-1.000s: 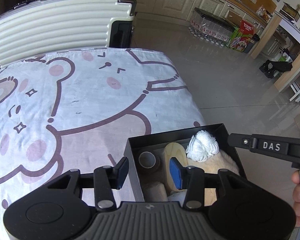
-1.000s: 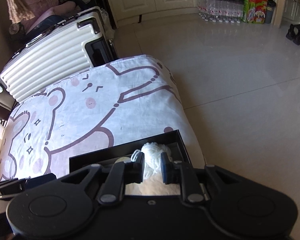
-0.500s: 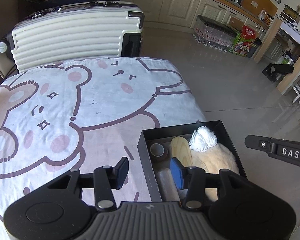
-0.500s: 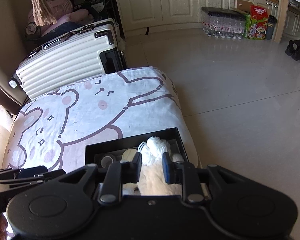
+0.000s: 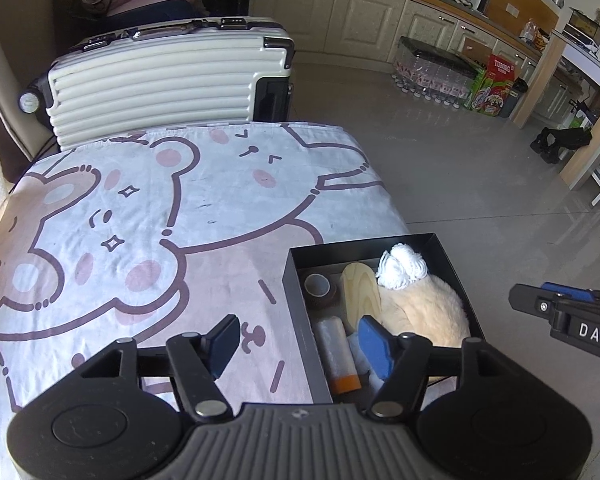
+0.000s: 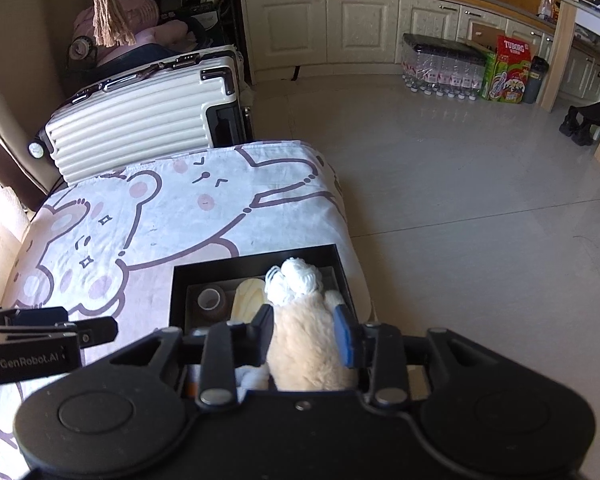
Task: Organize objects
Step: 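Withdraw both tools from the box back over the bed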
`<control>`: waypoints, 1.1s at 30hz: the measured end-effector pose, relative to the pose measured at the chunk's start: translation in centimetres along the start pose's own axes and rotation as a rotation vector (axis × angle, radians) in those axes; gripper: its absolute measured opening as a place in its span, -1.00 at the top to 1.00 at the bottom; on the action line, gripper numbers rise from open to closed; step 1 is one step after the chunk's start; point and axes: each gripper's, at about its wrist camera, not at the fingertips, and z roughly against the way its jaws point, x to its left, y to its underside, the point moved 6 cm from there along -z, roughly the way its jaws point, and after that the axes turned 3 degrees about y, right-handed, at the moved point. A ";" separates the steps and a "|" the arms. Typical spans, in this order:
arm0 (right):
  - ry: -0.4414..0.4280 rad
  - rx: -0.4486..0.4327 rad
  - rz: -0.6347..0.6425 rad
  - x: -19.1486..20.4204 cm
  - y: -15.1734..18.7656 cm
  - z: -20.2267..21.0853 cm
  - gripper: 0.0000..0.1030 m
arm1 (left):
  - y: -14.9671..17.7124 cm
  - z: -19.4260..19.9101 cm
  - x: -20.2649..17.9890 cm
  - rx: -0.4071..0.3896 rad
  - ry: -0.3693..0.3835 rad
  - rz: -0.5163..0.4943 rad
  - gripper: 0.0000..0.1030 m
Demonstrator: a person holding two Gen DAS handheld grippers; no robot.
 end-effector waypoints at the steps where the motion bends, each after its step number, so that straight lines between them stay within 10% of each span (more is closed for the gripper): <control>1: 0.004 0.001 0.001 -0.1 0.2 0.2 0.25 | 0.1 0.3 0.0 -0.003 -0.011 0.001 -0.40; 33: 0.134 -0.011 0.024 -1.4 3.0 3.8 -0.94 | 1.7 3.6 1.1 -0.050 -0.148 -0.045 -1.00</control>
